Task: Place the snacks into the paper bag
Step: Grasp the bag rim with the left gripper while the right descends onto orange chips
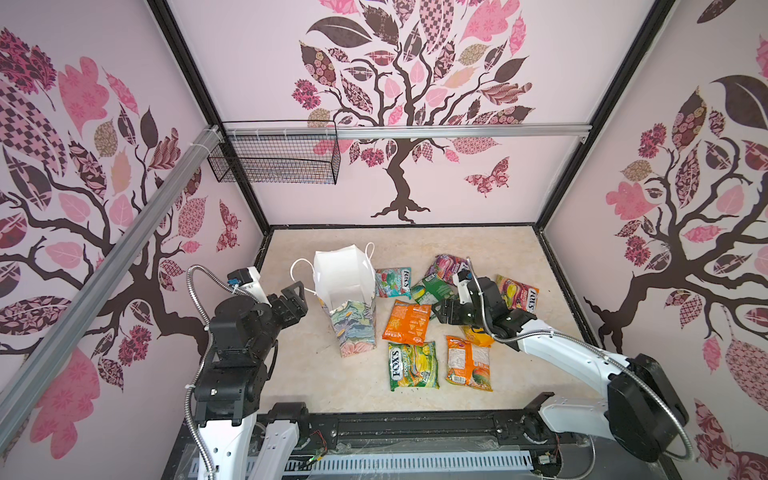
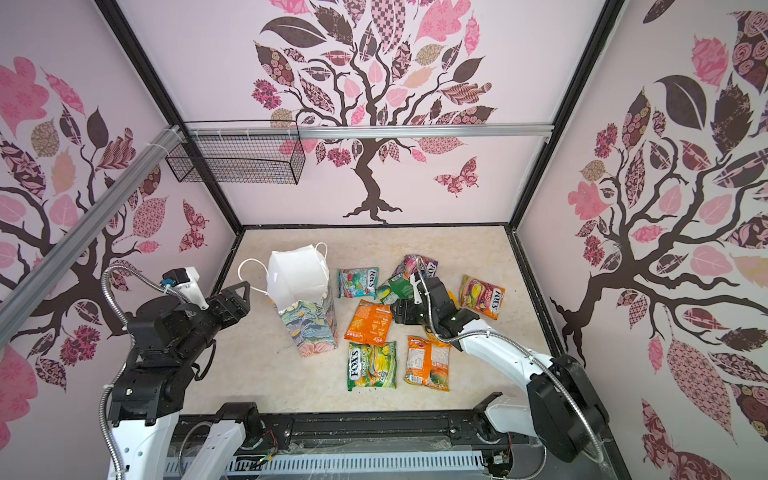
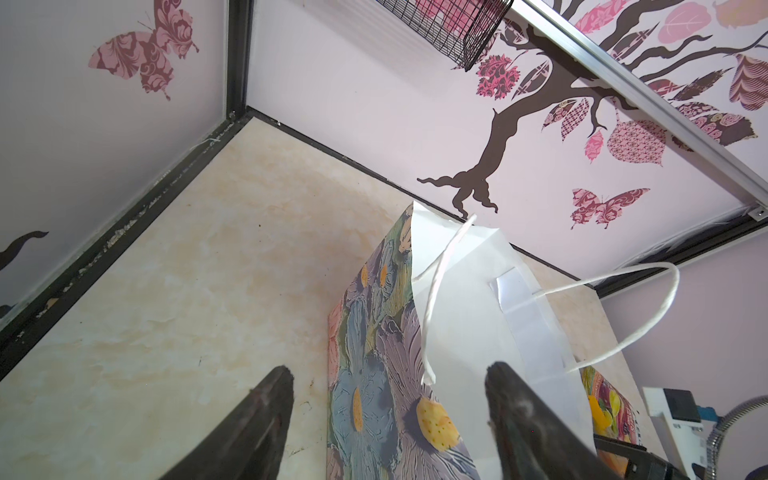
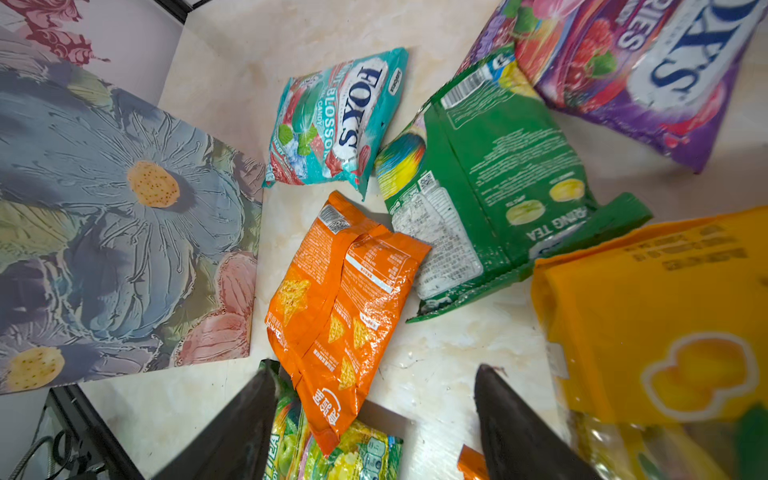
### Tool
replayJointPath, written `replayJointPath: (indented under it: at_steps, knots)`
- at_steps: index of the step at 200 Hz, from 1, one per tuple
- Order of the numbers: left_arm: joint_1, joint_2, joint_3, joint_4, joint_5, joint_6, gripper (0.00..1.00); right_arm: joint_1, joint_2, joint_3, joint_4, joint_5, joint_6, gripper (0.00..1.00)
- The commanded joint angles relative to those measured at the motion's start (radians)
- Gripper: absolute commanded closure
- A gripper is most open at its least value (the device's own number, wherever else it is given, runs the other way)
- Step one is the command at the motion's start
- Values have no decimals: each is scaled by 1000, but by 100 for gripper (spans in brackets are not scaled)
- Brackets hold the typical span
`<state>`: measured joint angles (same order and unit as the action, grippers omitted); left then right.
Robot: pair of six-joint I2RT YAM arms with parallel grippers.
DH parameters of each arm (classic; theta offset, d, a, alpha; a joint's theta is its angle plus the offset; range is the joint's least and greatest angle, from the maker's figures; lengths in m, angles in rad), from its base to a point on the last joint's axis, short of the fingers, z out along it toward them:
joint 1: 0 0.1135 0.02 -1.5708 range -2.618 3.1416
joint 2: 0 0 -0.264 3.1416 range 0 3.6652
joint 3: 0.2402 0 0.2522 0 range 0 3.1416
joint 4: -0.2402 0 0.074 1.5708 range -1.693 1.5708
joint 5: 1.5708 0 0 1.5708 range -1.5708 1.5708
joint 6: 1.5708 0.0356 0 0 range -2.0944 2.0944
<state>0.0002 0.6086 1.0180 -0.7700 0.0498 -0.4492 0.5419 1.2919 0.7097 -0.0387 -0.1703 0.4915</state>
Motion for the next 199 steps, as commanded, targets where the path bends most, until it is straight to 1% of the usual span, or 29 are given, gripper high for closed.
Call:
replayJointPath:
  at_steps: [1, 17, 38, 55, 66, 103, 131, 159, 182, 199]
  knots:
    - [3, 3, -42, 65, 3, -7, 23, -3, 96, 45, 36, -83, -32, 27]
    - [3, 3, -57, 87, 18, -8, 23, -5, 171, 66, 44, -111, -19, 33]
    - [3, 18, -69, 109, 40, -12, 23, -5, 253, 96, 49, -177, -13, 37]
    - [3, 30, -70, 124, 77, -12, 23, -5, 294, 127, 17, -186, -20, 40]
    - [3, 33, -69, 129, 93, -15, 23, -5, 302, 120, 25, -190, -16, 41]
    - [2, 16, -79, 147, 90, -2, 25, -6, 320, 88, 68, -181, -16, 45]
    - [3, 27, -68, 134, 78, 20, 28, -6, 362, 89, 90, -217, -22, 49]
    - [2, 44, -74, 143, 75, 18, 31, -7, 402, 84, 107, -259, -31, 51]
    - [2, 51, -80, 159, 80, 6, 34, -17, 355, 47, 138, -264, -35, 53]
    - [3, 50, -91, 183, 99, -4, 36, -18, 343, 43, 124, -260, -40, 53]
